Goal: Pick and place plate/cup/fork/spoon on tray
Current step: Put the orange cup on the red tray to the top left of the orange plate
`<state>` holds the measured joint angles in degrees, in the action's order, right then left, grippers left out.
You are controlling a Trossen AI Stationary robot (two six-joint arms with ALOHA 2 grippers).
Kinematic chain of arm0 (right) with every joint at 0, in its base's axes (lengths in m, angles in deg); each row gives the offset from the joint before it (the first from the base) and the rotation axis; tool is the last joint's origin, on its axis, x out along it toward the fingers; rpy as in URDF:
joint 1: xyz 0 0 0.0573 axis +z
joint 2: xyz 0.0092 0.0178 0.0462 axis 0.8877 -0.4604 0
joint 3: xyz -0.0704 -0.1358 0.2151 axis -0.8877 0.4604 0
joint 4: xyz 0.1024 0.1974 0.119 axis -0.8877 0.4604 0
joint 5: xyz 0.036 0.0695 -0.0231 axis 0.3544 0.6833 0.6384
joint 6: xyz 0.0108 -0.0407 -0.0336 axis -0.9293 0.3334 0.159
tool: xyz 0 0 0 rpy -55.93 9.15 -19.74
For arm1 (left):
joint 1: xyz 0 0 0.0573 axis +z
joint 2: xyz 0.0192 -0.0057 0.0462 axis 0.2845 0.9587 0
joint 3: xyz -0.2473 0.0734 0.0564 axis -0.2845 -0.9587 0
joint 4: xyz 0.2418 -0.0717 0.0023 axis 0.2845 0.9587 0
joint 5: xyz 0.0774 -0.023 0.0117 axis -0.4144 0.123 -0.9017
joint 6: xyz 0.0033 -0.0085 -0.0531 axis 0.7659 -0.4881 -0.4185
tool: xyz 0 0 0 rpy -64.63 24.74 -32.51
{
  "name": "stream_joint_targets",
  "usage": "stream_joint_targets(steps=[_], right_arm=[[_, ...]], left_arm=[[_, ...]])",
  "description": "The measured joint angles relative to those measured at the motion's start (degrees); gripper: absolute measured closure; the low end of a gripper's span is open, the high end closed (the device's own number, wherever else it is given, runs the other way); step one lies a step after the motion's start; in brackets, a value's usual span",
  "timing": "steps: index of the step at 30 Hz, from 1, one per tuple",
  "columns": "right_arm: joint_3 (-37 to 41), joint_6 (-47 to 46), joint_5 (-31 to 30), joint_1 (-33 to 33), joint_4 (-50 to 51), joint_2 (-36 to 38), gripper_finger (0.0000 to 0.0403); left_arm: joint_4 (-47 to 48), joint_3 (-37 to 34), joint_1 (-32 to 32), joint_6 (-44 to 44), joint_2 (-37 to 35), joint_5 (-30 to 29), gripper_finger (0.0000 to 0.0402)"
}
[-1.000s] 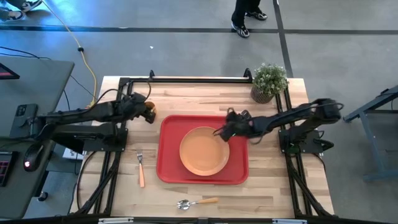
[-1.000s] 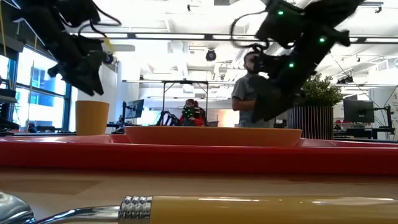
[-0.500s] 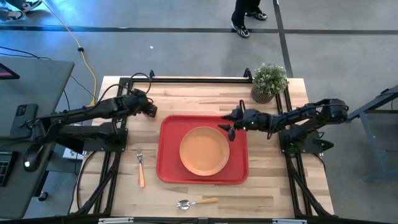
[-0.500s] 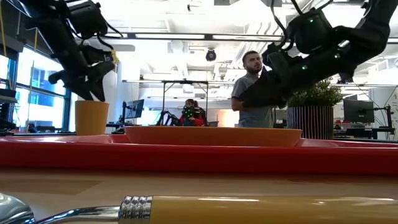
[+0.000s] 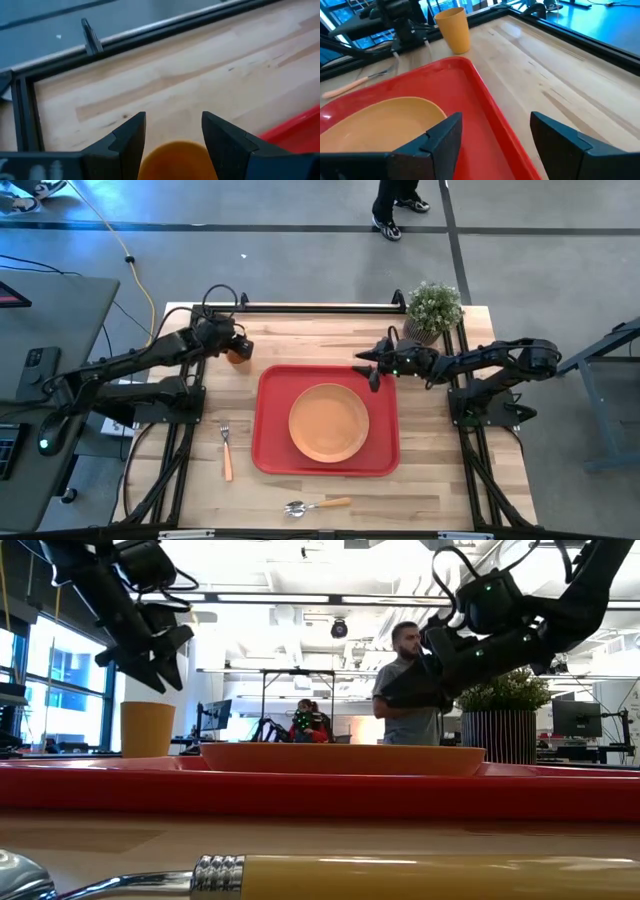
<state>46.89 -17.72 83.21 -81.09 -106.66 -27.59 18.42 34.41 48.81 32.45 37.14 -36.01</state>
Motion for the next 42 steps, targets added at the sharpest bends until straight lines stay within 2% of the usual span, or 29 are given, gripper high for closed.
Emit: stream_joint_targets(steps=[9,14,18,23,30,33,36,42], right_arm=[[0.0,1.3,2.0,-1.5,0.1,0.0,0.0176],[0.0,-0.7,2.6,-3.0,0.6,0.0,0.0176],[-0.7,-1.5,5.0,-3.8,5.4,0.0,0.0176],[-4.9,0.0,3.9,-3.2,14.1,0.0,0.0176],[-7.4,1.0,4.1,-3.1,16.5,-1.0,0.0176],[-7.4,0.5,3.0,-3.2,16.3,-3.0,0.0176],[-8.6,-0.8,1.4,-3.3,16.3,-5.7,0.0176],[-13.4,-1.0,2.4,-2.8,18.2,-8.9,0.0176]], left_arm=[[-0.6,0.0,2.5,-0.5,2.4,-1.0,0.022],[-0.7,0.0,3.4,-0.4,2.0,0.4,0.022],[-0.4,0.0,3.5,0.0,2.1,0.4,0.022],[-0.6,0.0,3.5,0.0,2.1,0.0,0.022],[-1.4,0.0,3.5,0.1,2.1,-7.6,0.022],[-1.6,0.0,3.5,0.1,2.1,-9.1,0.022],[-1.6,0.0,3.5,0.9,2.1,-9.0,0.022],[-1.6,0.0,3.5,1.8,2.1,-5.5,0.022]])
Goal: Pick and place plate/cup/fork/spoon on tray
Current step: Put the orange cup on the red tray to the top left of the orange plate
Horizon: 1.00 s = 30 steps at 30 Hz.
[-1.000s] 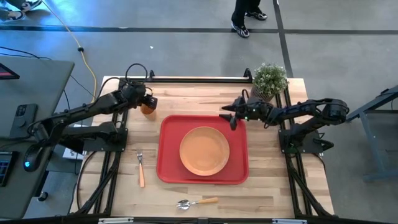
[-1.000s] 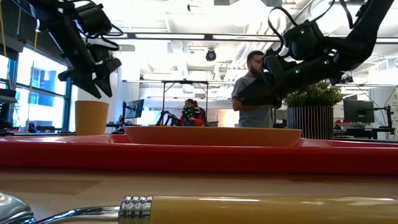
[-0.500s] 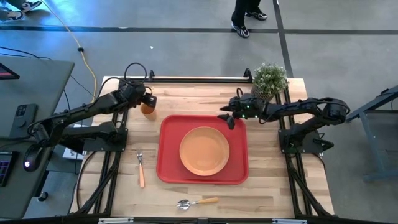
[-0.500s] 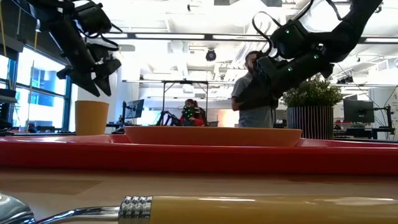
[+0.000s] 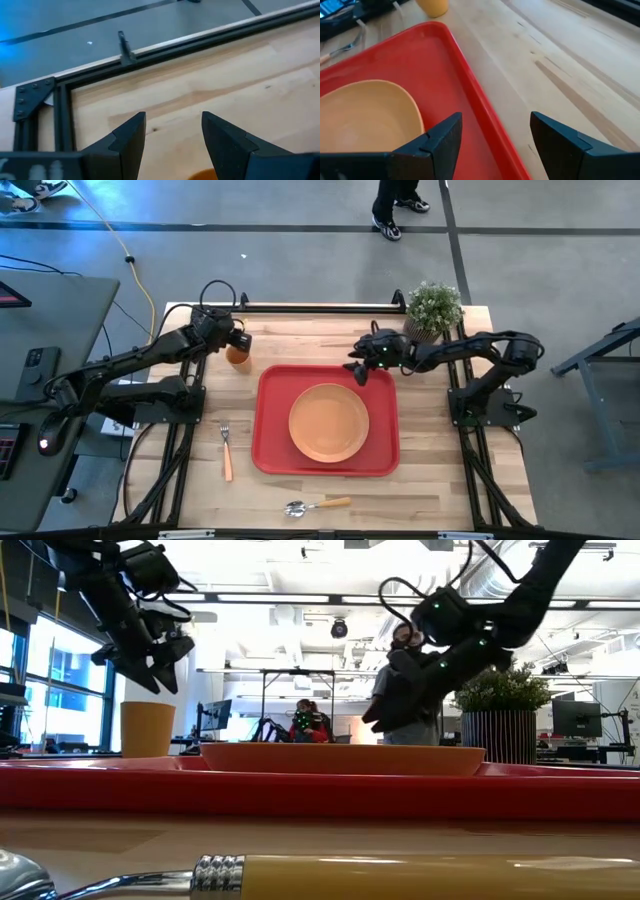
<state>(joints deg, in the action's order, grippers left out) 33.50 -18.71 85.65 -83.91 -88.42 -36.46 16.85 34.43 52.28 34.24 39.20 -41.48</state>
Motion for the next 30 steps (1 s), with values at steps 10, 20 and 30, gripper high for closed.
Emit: stream_joint_targets(steps=[10,20,30], right_arm=[[-3.2,-0.2,0.1,3.1,2.3,-5.2,0.0176],[-3.2,0.8,-0.5,4.0,0.7,-5.2,0.0176],[-3.2,-1.9,-0.5,3.8,1.2,-5.2,0.0176]], left_arm=[[0.0,0.0,0.0,1.3,0.0,1.4,0.022],[-0.5,4.1,1.5,9.1,0.0,3.4,0.022],[23.2,13.0,8.3,8.2,-0.1,24.4,0.0221]])
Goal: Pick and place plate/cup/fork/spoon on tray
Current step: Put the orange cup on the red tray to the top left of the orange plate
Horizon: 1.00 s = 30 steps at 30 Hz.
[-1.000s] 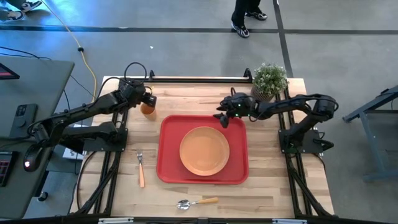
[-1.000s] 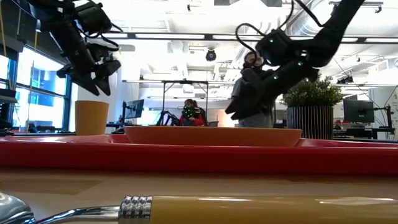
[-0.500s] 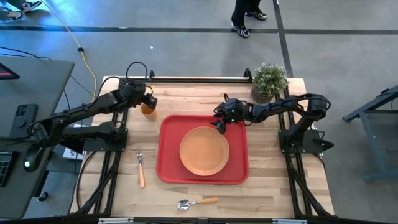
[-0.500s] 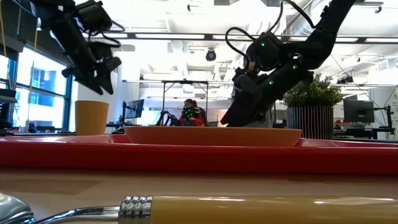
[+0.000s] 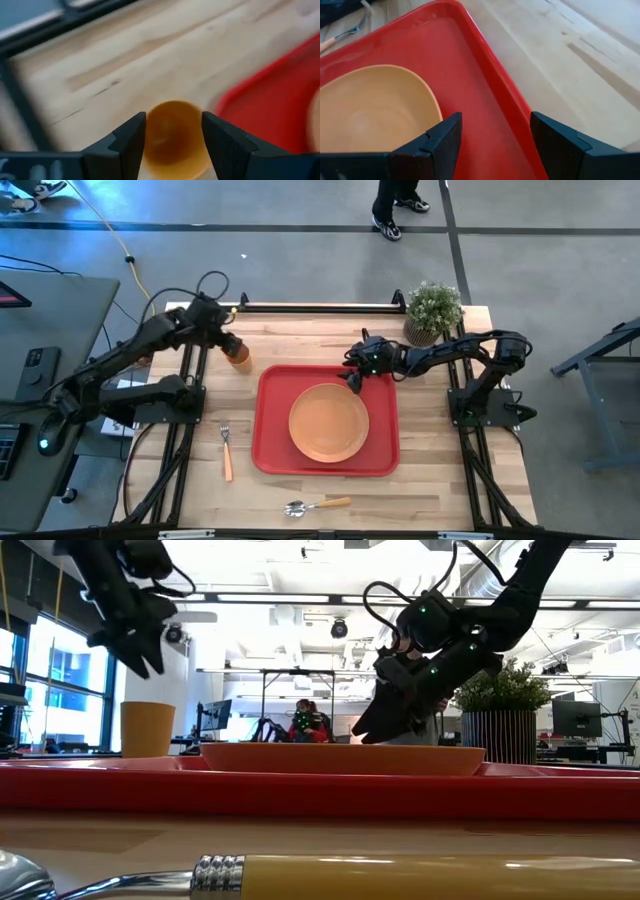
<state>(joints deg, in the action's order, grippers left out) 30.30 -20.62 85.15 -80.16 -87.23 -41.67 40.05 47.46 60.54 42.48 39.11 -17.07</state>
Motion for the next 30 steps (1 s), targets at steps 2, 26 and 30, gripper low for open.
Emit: stream_joint_targets(steps=[2,26,30], right_arm=[[0.0,1.2,0.0,-0.1,0.0,0.0,0.0176],[0.0,1.4,0.2,-0.4,0.5,0.0,0.0176],[0.0,0.7,0.2,-0.4,0.5,0.0,0.0176]], left_arm=[[1.9,1.3,0.0,0.1,0.0,-2.4,0.0223],[-4.3,-5.5,1.0,5.2,14.9,-4.9,0.0281],[-5.3,-4.8,1.0,6.0,16.3,-4.4,0.0349]])
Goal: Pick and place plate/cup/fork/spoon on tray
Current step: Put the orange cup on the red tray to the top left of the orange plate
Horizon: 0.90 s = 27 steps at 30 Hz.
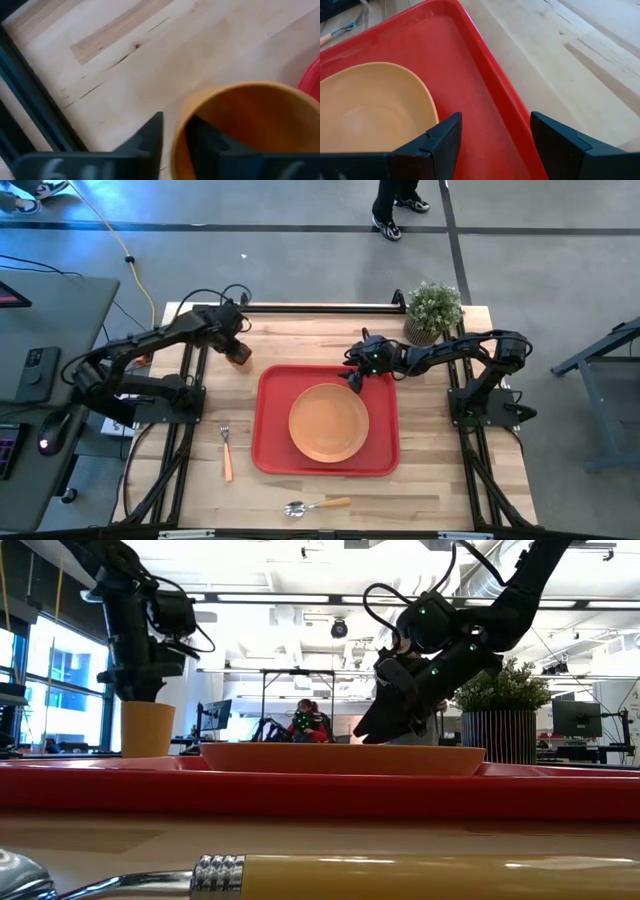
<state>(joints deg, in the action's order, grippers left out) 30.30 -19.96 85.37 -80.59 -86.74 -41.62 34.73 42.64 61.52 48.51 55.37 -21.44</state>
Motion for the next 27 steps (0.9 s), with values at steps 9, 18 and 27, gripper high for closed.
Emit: stream_joint_targets(steps=[9,18,27], right_arm=[[0.0,-1.2,0.0,0.0,1.8,0.0,0.0176],[0.1,-0.6,-3.1,-1.0,5.4,2.8,0.0176],[0.1,-1.3,-4.0,-1.2,7.0,8.1,0.0176]], left_arm=[[-0.8,8.5,-3.5,0.4,-0.8,2.2,0.0395],[-2.6,12.1,-18.3,-2.6,2.8,6.5,0.0398],[-3.6,12.1,-25.2,-4.1,11.5,6.4,0.0398]])
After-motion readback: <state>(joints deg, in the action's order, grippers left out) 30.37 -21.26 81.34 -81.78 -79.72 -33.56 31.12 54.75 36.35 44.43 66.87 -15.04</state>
